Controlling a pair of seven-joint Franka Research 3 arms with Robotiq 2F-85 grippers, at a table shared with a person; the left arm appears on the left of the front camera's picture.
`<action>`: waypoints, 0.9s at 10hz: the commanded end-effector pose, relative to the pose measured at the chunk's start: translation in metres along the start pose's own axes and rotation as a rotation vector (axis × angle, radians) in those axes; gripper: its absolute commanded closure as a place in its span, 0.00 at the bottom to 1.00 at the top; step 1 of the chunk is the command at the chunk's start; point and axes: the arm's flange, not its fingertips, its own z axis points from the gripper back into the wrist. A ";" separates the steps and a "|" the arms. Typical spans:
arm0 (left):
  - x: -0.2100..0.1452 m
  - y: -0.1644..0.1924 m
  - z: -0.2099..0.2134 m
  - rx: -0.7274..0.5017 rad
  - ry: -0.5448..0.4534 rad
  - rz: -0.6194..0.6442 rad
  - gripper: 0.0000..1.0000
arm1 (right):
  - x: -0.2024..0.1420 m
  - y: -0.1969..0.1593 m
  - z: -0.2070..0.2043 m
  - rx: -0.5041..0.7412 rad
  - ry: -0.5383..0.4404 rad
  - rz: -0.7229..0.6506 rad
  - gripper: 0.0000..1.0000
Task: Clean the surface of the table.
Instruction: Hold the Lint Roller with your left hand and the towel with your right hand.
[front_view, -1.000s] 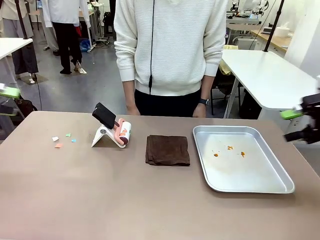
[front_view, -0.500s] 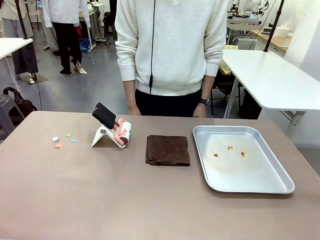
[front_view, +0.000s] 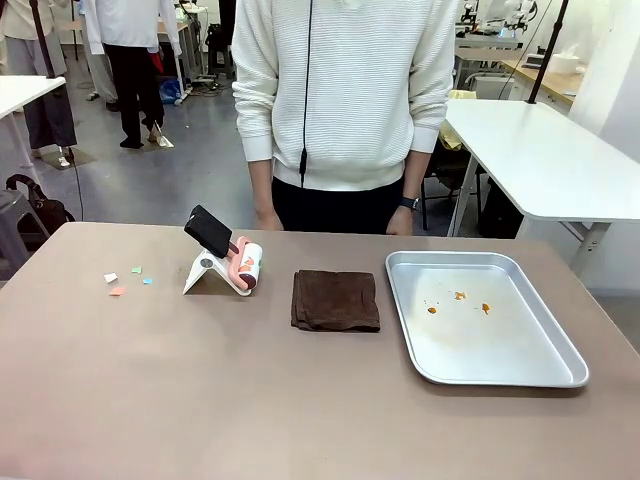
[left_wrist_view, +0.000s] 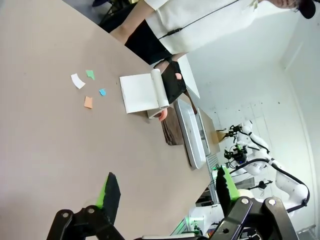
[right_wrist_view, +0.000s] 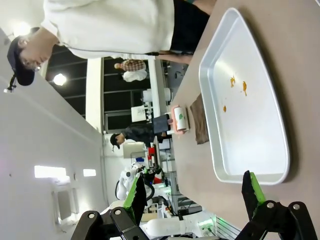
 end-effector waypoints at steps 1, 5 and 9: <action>-0.004 0.002 0.008 -0.001 0.000 0.002 0.00 | -0.005 0.008 0.006 -0.004 0.014 -0.007 0.00; -0.004 0.002 0.008 -0.001 0.000 0.002 0.00 | -0.005 0.008 0.006 -0.004 0.014 -0.007 0.00; 0.021 -0.058 -0.007 0.026 0.016 -0.045 0.00 | -0.025 0.064 -0.030 -0.158 -0.034 0.175 0.00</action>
